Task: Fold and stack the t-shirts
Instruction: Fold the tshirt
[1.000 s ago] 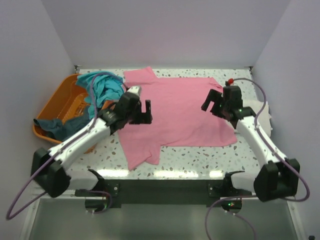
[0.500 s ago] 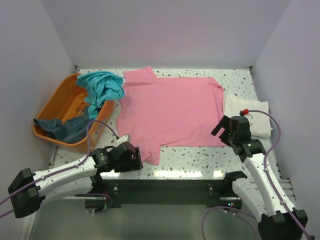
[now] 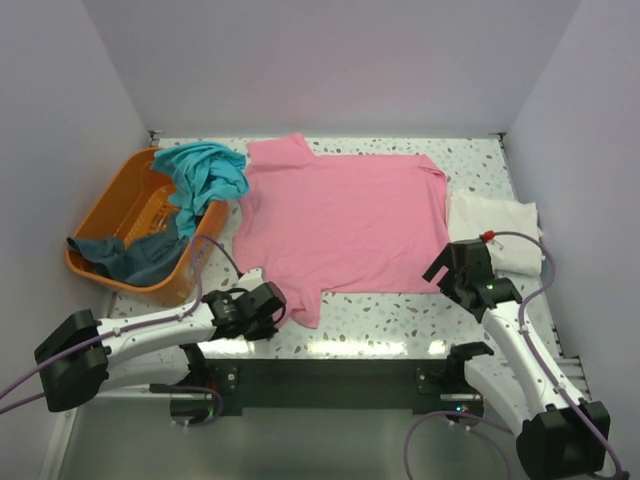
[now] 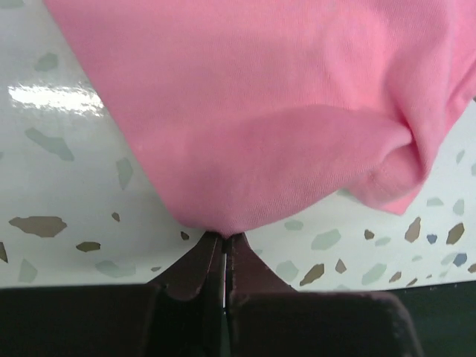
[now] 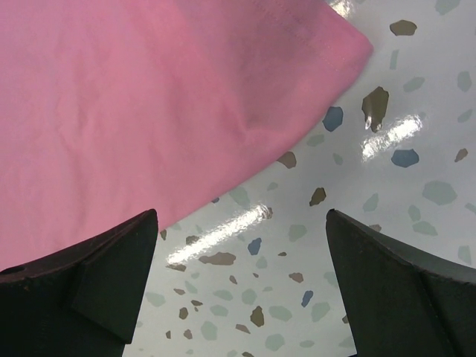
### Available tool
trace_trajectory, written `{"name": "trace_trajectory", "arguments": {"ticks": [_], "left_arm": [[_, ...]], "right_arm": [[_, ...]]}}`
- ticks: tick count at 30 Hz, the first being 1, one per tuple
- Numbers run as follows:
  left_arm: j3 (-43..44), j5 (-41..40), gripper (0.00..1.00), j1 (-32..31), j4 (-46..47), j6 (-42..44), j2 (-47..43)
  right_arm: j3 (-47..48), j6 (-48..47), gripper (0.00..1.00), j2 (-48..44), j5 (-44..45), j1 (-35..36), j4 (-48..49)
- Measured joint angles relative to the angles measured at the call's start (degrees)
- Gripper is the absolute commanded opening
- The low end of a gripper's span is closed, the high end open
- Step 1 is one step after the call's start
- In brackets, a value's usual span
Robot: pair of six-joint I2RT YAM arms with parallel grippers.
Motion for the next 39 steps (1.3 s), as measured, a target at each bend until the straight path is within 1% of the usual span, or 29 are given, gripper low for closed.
{"name": "trace_trajectory", "arguments": {"ticks": [3, 6, 10, 14, 17, 21, 26, 27, 29, 30, 31, 33, 34, 35, 37, 38, 39], "left_arm": [[0.83, -2.36, 0.00, 0.00, -0.59, -0.24, 0.83], [0.83, -3.93, 0.00, 0.00, -1.60, -0.39, -0.94], [0.83, -5.51, 0.00, 0.00, -3.21, -0.61, -5.88], [0.83, -6.21, 0.00, 0.00, -4.81, -0.79, -12.33], [0.83, -6.23, 0.00, 0.00, -5.46, -0.74, -15.15], [0.85, -6.05, 0.00, 0.00, -6.80, -0.76, -15.67], [1.31, -5.77, 0.00, 0.00, -10.75, -0.96, -16.13], [1.36, -5.60, 0.00, 0.00, -11.43, -1.11, -16.46], [1.38, -5.11, 0.00, 0.00, -12.50, -1.51, -17.14], [1.38, -4.85, 0.00, 0.00, -12.96, -1.84, -17.46], [1.38, -4.61, 0.00, 0.00, -13.44, -2.16, -17.77], [1.38, -4.26, 0.00, 0.00, -14.19, -2.73, -18.27], [1.38, -4.15, 0.00, 0.00, -14.58, -2.95, -18.53], [1.38, -4.09, 0.00, 0.00, -15.04, -3.28, -18.86], [1.38, -4.00, 0.00, 0.00, -15.69, -3.89, -19.54], [1.42, -4.02, 0.00, 0.00, -16.13, -4.28, -19.87], [1.49, -4.02, 0.00, 0.00, -16.61, -4.48, -20.06]], "right_arm": [[-1.16, 0.63, 0.98, -0.13, 0.98, -0.07, -0.02], [-2.47, 0.96, 0.96, 0.11, 1.84, -0.22, 0.83], [-4.13, 0.96, 0.93, 2.34, 1.84, -0.26, 4.44], [-4.87, 1.09, 0.91, 7.56, 1.66, -0.26, 9.38], [-4.96, 1.42, 0.88, 10.88, 1.73, -0.26, 12.02], [-5.46, 2.23, 0.83, 12.74, 2.73, -0.26, 15.15], [-6.84, 3.50, 0.76, 13.31, 4.02, -0.28, 17.07], [-7.10, 3.63, 0.70, 13.40, 4.35, -0.28, 17.29], [-7.52, 4.02, 0.66, 13.64, 4.87, -0.31, 17.79], [-7.72, 4.22, 0.60, 13.64, 4.98, -0.31, 18.25], [-7.87, 4.33, 0.58, 13.64, 5.16, -0.31, 18.62], [-8.28, 4.59, 0.49, 13.64, 5.62, -0.31, 19.47], [-8.55, 4.61, 0.46, 13.70, 5.92, -0.33, 20.00], [-8.70, 4.66, 0.38, 13.88, 6.23, -0.33, 20.33], [-8.92, 4.92, 0.31, 14.23, 6.36, -0.33, 21.09], [-8.96, 5.03, 0.22, 14.34, 6.40, -0.37, 21.40], [-8.98, 5.03, 0.17, 14.45, 6.36, -0.46, 21.53]]}}
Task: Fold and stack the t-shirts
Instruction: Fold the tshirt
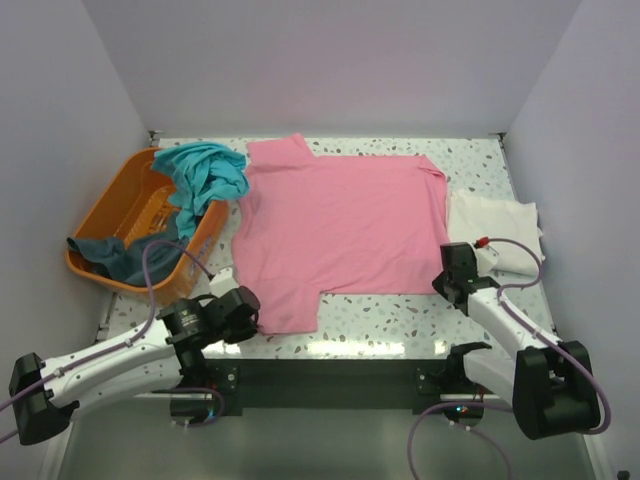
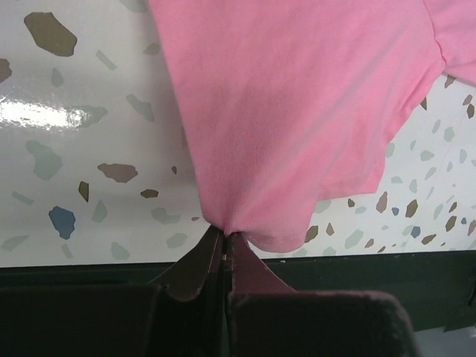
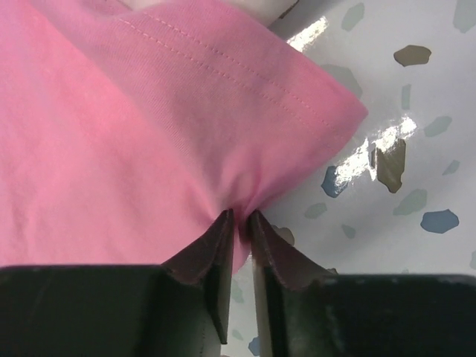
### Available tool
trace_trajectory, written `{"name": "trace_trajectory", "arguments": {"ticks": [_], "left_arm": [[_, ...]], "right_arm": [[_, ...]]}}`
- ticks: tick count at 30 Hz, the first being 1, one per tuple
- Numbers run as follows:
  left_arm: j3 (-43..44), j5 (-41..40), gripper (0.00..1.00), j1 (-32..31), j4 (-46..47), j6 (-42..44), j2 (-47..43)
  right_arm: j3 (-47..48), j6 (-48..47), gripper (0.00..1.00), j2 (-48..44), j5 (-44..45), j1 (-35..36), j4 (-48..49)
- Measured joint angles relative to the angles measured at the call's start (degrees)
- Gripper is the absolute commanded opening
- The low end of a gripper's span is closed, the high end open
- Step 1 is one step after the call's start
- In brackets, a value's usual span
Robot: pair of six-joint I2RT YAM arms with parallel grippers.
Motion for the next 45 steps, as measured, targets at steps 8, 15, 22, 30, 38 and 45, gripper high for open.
{"name": "trace_trajectory", "arguments": {"ticks": [8, 15, 22, 30, 38, 45], "left_arm": [[2.01, 0.07, 0.00, 0.00, -3.93, -2.49, -0.39], [4.52, 0.74, 0.00, 0.00, -9.16, -3.32, -1.62], [6.23, 2.75, 0.00, 0.00, -13.05, -3.87, -3.65], [6.51, 3.43, 0.00, 0.00, -8.90, -2.54, -0.96], [16.70, -3.54, 0.00, 1.92, -3.85, 1.20, 8.46], [19.21, -3.15, 0.00, 13.70, 6.32, 11.10, 14.95]], "right_arm": [[-0.31, 0.02, 0.00, -4.55, -1.90, -0.09, -4.81], [-0.68, 0.46, 0.00, -16.68, -7.48, 0.00, -15.04], [-1.01, 0.52, 0.00, -23.87, -12.87, 0.07, -26.14], [-0.22, -0.46, 0.00, -21.51, -14.08, 0.13, -28.68], [6.47, -4.85, 0.00, -10.93, -15.87, 0.31, -27.10], [14.93, -8.37, 0.00, -4.37, -15.54, 0.31, -26.73]]}}
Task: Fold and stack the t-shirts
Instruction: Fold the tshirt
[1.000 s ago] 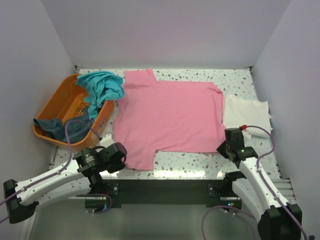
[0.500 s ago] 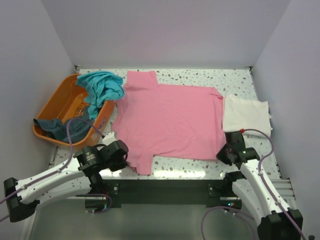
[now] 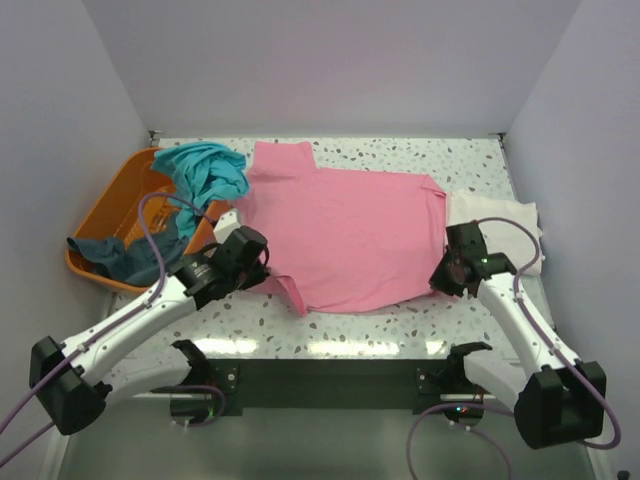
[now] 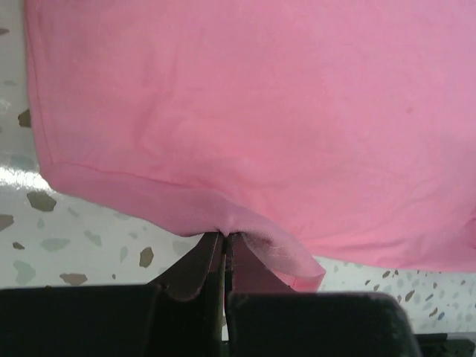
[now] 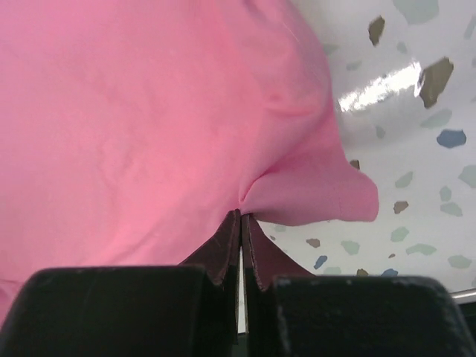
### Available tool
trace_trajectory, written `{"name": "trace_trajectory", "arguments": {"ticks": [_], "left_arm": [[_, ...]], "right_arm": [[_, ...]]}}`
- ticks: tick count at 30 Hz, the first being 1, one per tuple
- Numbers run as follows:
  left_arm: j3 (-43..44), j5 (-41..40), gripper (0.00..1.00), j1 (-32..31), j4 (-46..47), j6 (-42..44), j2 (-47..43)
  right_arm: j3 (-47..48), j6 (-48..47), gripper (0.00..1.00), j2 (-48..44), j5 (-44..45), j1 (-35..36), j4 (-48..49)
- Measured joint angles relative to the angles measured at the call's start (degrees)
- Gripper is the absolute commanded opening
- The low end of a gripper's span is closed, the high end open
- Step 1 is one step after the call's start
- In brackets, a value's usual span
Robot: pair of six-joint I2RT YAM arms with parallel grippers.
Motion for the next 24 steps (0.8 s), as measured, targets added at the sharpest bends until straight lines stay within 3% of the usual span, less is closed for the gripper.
{"name": "trace_trajectory", "arguments": {"ticks": [12, 24], "left_arm": [[12.83, -0.26, 0.00, 12.85, 10.40, 14.60, 14.91], [20.72, 0.79, 0.00, 20.13, 19.15, 23.41, 31.65]], "right_arm": [[15.63, -4.81, 0.00, 16.13, 1.57, 0.00, 1.33], [29.88, -7.04, 0.01, 33.97, 5.11, -0.04, 1.92]]}}
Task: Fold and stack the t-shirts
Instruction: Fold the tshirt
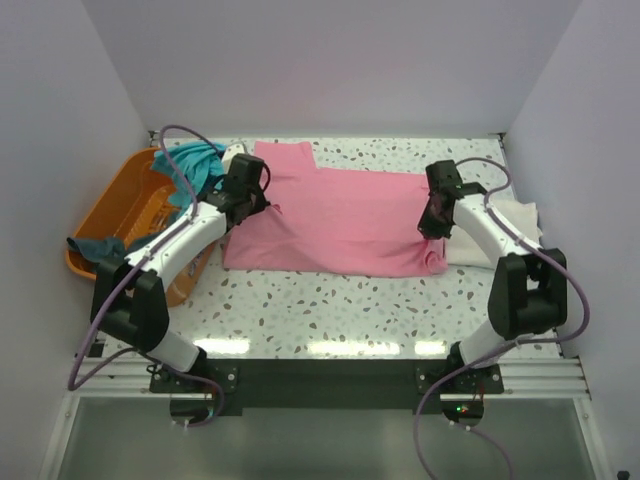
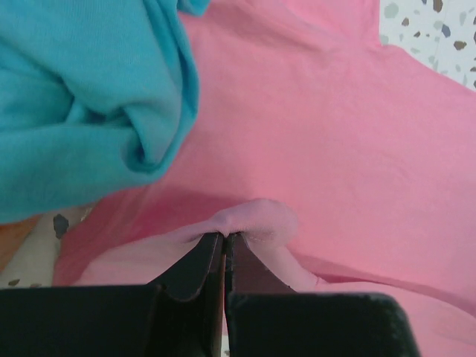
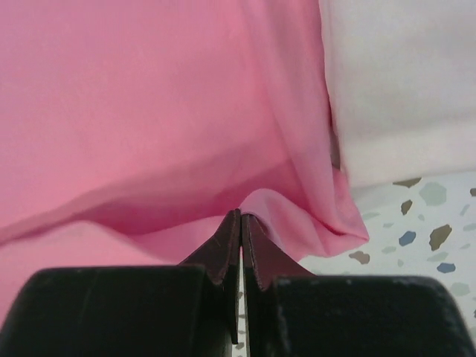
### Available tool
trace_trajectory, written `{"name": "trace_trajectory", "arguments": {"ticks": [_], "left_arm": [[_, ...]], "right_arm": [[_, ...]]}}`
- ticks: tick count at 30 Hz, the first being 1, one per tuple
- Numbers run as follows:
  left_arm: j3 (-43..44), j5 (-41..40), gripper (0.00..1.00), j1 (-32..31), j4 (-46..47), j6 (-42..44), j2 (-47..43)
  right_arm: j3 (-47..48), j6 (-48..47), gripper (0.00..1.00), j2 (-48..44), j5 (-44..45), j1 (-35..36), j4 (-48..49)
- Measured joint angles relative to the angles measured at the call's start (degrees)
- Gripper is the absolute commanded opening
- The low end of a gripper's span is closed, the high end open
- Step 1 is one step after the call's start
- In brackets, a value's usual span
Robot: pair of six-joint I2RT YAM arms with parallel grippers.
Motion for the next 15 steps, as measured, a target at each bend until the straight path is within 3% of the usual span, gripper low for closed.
{"name": "trace_trajectory", "arguments": {"ticks": [4, 6, 9, 11, 13, 15], "left_arm": [[3.04, 0.83, 0.00, 2.40, 2.01, 1.44, 4.24], [4.44, 1.42, 0.00, 3.06, 2.29, 2.16, 6.67], [6.19, 2.45, 0.36, 3.48, 2.38, 3.28, 10.40], [6.91, 3.15, 0.54, 3.48, 2.36, 4.17, 12.39], [7.89, 3.58, 0.77, 3.48, 2.19, 4.76, 14.12], [9.22, 3.91, 0.93, 3.48, 1.90, 5.27, 15.32]], "right_arm": [[3.74, -1.03, 0.03, 5.05, 2.01, -0.02, 0.20], [5.27, -1.51, 0.11, 7.19, 2.71, -0.11, 0.09], [7.02, -2.34, 0.17, 9.84, 3.43, -0.31, -0.02], [8.44, -3.17, 0.22, 11.69, 5.14, -0.39, -0.22], [11.15, -4.44, 0.41, 14.47, 7.85, -0.39, -0.57], [13.64, -6.60, 0.51, 16.59, 10.86, -0.39, -0.66]]}}
